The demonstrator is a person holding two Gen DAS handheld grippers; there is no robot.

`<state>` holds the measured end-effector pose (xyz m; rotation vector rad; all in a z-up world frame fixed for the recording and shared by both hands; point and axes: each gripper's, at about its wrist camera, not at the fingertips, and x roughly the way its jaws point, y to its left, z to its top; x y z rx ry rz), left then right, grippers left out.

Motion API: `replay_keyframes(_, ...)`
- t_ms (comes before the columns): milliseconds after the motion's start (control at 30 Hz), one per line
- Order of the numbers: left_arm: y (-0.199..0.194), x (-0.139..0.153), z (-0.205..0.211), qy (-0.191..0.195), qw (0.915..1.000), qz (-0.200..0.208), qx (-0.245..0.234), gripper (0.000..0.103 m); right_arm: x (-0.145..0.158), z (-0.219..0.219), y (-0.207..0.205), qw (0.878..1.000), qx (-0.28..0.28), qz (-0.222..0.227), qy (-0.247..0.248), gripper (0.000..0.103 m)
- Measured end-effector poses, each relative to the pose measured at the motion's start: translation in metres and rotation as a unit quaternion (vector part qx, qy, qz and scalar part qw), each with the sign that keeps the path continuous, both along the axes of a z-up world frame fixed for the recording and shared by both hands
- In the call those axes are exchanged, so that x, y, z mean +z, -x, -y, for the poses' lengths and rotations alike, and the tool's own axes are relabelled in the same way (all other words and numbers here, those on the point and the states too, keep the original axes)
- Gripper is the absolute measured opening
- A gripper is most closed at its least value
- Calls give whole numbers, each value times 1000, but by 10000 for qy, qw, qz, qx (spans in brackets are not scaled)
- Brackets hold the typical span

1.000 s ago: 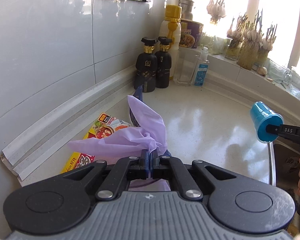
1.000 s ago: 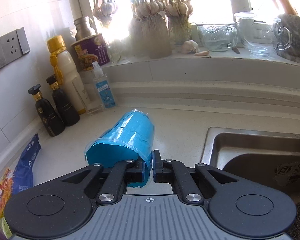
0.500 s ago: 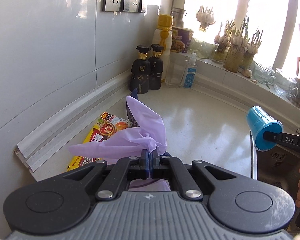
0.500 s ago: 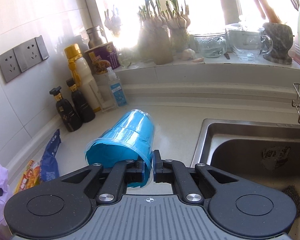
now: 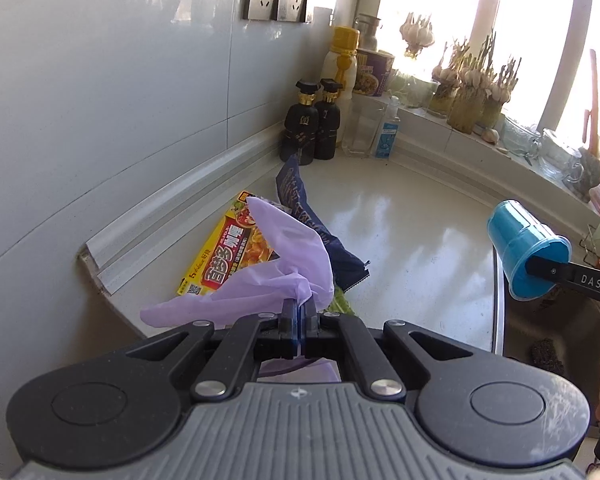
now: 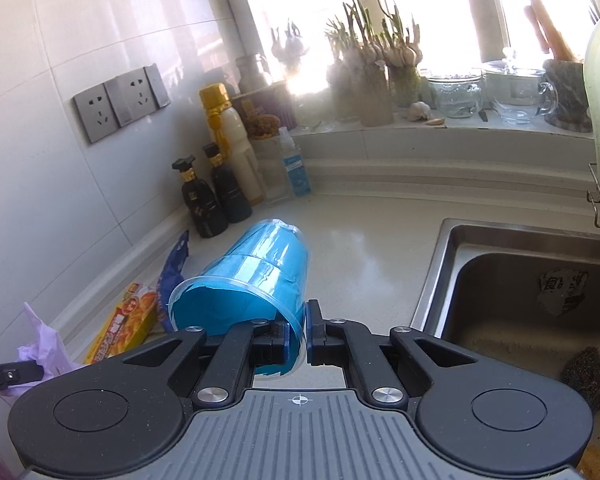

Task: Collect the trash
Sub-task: 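Carry the purple glove and blue cup down over the trash bin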

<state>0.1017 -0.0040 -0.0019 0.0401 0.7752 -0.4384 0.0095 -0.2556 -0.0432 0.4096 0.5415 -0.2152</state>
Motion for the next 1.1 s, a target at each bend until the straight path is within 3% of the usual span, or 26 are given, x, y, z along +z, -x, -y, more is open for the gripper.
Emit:
replay_keyframes(600,30,-10,-65,11,9987,-383,351,1,10,-84,32,9941,1057,-40,-234,5)
replay_keyframes(1100,57,-61,-136,-117,9912,-1024,828,1,-47,-195,44,9691,2294,-723,-539,5)
